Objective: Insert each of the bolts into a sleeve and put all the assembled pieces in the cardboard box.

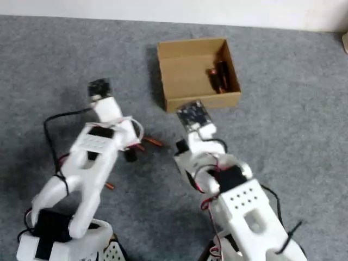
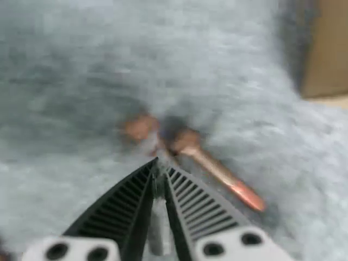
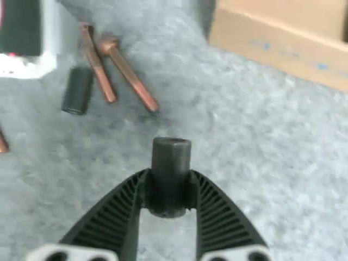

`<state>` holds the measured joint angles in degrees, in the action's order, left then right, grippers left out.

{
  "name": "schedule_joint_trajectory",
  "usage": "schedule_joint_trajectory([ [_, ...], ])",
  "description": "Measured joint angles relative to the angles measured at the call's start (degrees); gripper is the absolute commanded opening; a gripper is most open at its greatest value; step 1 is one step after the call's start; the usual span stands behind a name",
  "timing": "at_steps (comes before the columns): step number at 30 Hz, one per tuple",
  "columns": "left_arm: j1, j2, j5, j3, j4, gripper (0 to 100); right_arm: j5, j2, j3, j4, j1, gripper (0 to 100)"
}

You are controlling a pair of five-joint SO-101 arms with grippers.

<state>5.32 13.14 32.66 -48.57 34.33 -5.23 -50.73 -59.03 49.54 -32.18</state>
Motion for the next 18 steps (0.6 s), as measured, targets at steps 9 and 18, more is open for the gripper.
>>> schedule_joint_trajectory([
  [9, 2.81, -0.62, 7.38, 0.09, -5.8, 1, -2.9, -9.85, -10.81, -6.77, 2.46, 0.5],
  [18, 3.08, -1.05, 9.85, 0.0, -8.53, 19, -3.25, -9.93, -12.22, -10.02, 2.46, 0.5],
])
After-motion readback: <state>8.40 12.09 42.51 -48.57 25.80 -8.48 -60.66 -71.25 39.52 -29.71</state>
